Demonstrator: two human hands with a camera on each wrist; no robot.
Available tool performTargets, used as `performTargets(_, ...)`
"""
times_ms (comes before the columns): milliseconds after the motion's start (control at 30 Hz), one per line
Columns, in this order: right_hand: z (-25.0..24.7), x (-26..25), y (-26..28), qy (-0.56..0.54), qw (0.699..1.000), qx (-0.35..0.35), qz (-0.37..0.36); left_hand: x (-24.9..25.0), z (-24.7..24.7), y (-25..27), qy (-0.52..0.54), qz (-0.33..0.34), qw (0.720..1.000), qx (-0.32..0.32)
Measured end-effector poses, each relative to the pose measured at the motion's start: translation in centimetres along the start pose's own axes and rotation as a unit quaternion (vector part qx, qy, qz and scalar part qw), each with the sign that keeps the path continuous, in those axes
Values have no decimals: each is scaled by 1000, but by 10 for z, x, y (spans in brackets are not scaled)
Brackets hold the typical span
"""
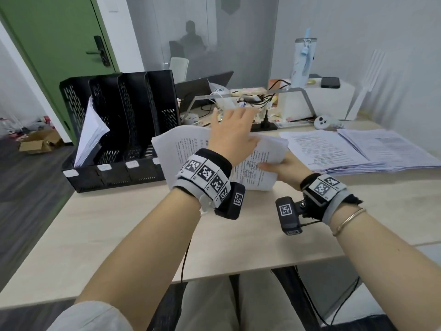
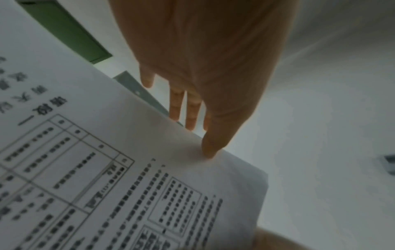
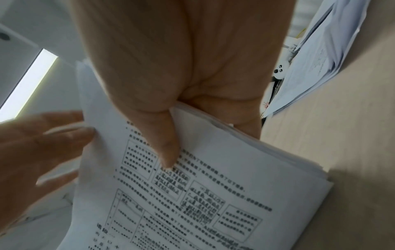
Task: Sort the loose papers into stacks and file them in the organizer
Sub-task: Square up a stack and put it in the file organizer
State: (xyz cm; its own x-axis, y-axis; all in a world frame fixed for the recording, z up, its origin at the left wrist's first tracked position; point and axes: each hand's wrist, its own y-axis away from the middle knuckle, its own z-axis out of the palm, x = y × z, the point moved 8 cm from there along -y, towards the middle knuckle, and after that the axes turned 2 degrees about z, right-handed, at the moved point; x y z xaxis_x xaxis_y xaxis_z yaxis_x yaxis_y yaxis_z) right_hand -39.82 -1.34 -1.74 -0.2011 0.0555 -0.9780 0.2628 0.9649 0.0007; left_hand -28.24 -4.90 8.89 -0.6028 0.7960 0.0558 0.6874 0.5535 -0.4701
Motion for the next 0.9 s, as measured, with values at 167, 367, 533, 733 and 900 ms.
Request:
performTargets(167, -2, -7, -4, 48, 998, 42, -4, 22, 20, 10, -19, 45, 998, -41)
performTargets(367, -13, -4, -1, 39, 998, 51, 14, 6, 31, 8, -45, 23, 997, -62)
performTargets(533, -26, -7, -1, 13, 998, 54, 5, -31, 21, 5, -47, -50, 997, -21)
performTargets(733, -38, -2, 2, 2, 998, 62, 16, -70, 9, 8, -65, -137, 988, 38)
performTargets(900, -50, 4, 3, -20, 997, 72, 34, -91, 2, 12, -75, -202, 976, 40)
